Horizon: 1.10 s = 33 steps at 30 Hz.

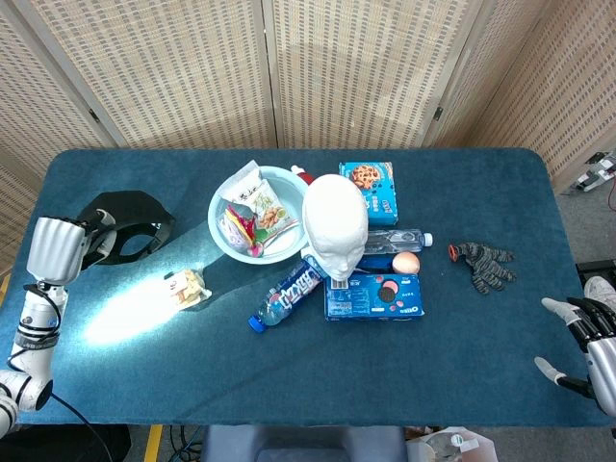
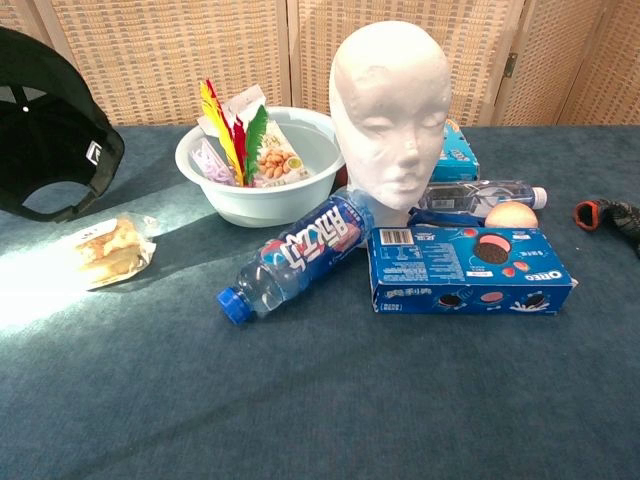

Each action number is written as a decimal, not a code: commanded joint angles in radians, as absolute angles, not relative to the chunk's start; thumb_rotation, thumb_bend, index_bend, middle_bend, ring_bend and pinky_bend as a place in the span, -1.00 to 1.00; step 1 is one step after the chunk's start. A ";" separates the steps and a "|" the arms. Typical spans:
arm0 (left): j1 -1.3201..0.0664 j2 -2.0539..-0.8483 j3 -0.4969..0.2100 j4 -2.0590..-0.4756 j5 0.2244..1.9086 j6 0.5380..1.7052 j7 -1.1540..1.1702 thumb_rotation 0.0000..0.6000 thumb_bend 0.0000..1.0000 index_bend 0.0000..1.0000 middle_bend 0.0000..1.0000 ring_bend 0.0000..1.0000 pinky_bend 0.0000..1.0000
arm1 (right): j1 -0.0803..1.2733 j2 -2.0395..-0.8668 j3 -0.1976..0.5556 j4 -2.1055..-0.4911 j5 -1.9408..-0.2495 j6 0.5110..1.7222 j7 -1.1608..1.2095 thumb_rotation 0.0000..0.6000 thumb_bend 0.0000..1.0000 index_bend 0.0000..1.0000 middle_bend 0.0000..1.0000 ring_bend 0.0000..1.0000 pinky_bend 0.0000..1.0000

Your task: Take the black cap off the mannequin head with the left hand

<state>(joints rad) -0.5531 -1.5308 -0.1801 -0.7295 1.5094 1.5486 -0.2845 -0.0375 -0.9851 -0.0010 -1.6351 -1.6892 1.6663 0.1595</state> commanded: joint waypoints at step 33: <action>-0.517 -1.634 -0.144 -0.780 1.343 1.159 0.190 1.00 -0.12 0.24 1.00 0.99 1.00 | -0.036 -0.993 -0.003 -1.633 -1.682 1.655 0.157 1.00 -0.73 -0.54 -0.42 -0.64 -0.63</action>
